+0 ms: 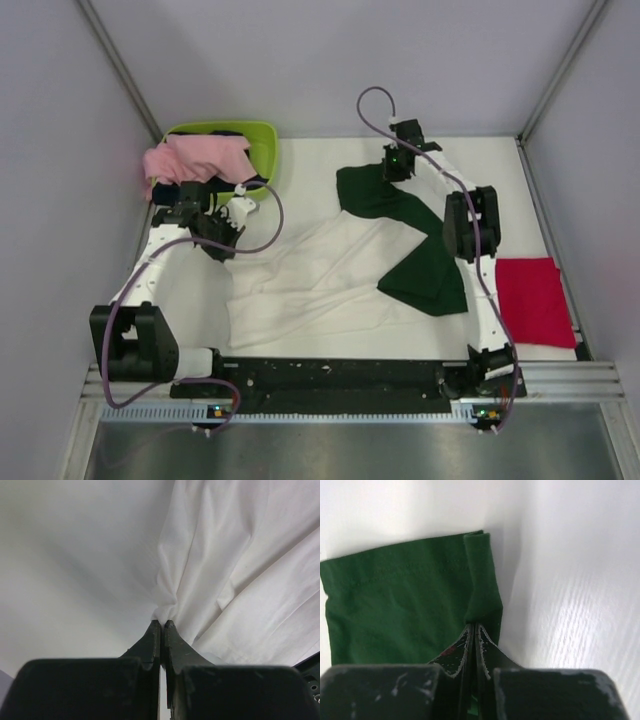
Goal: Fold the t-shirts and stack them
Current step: Grap the side of the flattened tshirt furthest away from the robot with both arms, then fold the other side of the tshirt into a rectangle
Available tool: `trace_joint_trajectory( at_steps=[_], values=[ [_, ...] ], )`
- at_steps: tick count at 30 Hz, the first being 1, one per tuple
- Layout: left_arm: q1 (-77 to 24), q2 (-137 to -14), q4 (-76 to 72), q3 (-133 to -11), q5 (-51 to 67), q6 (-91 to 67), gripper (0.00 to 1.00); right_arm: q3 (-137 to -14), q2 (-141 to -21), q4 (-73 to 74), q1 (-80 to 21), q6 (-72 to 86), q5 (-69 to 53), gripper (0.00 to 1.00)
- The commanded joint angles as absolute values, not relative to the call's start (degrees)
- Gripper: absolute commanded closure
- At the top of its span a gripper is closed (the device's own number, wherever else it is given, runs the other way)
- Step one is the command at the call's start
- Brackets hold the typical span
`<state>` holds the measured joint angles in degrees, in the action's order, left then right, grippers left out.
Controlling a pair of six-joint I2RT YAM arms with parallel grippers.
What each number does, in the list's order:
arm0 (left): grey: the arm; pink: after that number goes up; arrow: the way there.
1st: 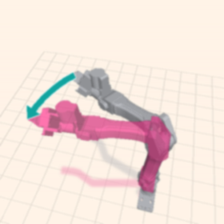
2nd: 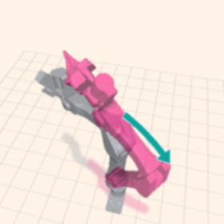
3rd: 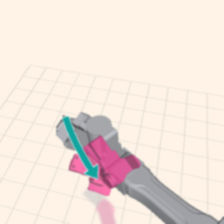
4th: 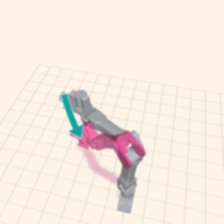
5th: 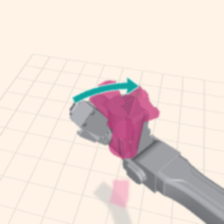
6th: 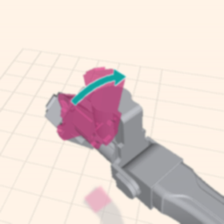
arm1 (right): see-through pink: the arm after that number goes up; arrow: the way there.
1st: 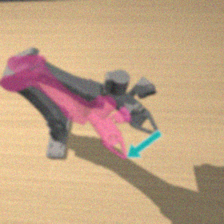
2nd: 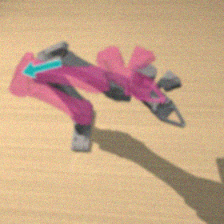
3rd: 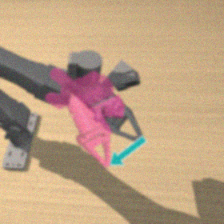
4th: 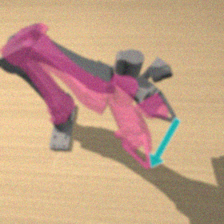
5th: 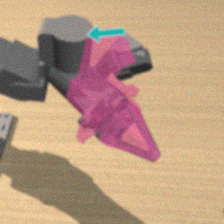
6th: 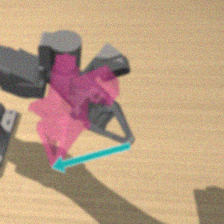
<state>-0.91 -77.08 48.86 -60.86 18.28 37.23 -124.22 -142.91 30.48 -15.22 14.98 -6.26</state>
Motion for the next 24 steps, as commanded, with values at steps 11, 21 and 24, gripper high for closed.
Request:
trace_joint_trajectory(
  at_steps=[11,21,24],
  values=[
    [-0.53,-74.62,52.99,-65.65,14.42,41.57,1.0,-87.33,-95.22,34.62,-12.93,11.59,-8.52,1.0],
    [-0.61,-76.28,55.11,-54.94,10.47,47.37,1.0,-47.13,-71.2,37.97,-7.48,21.26,-8.26,1.0],
    [-0.44,-78.83,54.23,-53.79,7.66,48.25,1.0,-43.86,-70.66,38.06,-5.19,22.94,-7.21,1.0]
  ],
)
